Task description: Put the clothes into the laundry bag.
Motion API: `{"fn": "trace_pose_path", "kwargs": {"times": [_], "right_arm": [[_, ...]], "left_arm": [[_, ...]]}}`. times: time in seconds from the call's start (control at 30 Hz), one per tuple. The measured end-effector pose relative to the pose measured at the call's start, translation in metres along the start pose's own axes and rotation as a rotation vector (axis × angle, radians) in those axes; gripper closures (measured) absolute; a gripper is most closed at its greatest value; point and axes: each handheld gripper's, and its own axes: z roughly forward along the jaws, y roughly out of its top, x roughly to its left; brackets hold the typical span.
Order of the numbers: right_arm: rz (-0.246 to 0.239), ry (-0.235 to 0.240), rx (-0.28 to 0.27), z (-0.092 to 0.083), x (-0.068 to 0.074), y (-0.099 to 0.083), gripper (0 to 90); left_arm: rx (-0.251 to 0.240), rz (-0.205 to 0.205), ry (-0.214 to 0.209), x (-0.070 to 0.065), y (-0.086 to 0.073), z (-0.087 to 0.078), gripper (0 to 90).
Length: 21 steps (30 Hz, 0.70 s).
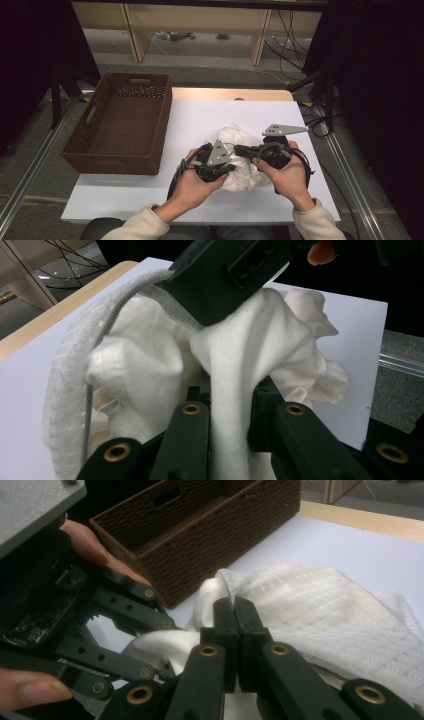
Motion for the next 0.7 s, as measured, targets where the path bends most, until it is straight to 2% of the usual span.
{"fn": "trace_pose_path", "kwargs": {"times": [0.03,0.1,0.13,0.17,0.2,0.27,0.33,0.37,0.4,0.43,0.47,0.5,0.6,0.7], "right_arm": [[-0.005,-0.008,0.012,-0.001,0.001,0.001,90.0],[-0.005,0.006,0.020,0.000,0.002,0.000,90.0],[0.001,-0.004,0.042,0.000,0.002,0.000,90.0],[0.007,0.007,0.044,0.003,0.002,-0.001,90.0],[0.004,-0.013,0.060,0.005,0.001,-0.003,90.0],[0.018,-0.016,0.089,0.010,-0.004,-0.006,90.0],[0.024,-0.004,0.096,0.016,-0.008,-0.009,90.0],[0.050,-0.017,0.110,0.016,-0.008,-0.010,90.0],[0.036,-0.030,0.115,0.017,-0.011,-0.010,90.0],[0.034,-0.031,0.110,0.018,-0.015,-0.011,90.0],[0.068,-0.038,0.115,0.016,-0.015,-0.012,90.0],[0.071,-0.038,0.107,0.016,-0.019,-0.012,90.0],[0.051,-0.038,0.102,0.013,-0.022,-0.012,90.0],[0.060,-0.020,0.103,0.011,-0.018,-0.010,90.0]], "left_arm": [[0.008,0.009,0.003,0.000,0.000,0.000,80.2],[0.028,0.002,-0.002,0.002,0.000,0.003,80.0],[0.040,0.003,-0.001,0.005,-0.001,0.007,80.0],[0.044,0.006,0.005,0.008,-0.003,0.013,80.0],[0.053,0.001,0.007,0.013,-0.004,0.020,79.9],[0.065,-0.037,0.004,0.025,-0.009,0.036,80.0],[0.072,-0.064,0.040,0.037,-0.012,0.051,80.2],[0.067,-0.087,0.051,0.043,-0.012,0.057,80.4],[0.059,-0.111,0.048,0.048,-0.012,0.061,80.5],[0.053,-0.120,0.054,0.052,-0.011,0.063,80.5],[0.052,-0.112,0.075,0.055,-0.010,0.063,80.6],[0.053,-0.107,0.087,0.056,-0.010,0.062,80.9],[0.028,-0.100,0.133,0.056,-0.012,0.056,81.5],[0.017,-0.078,0.120,0.047,-0.007,0.045,81.9]]}}
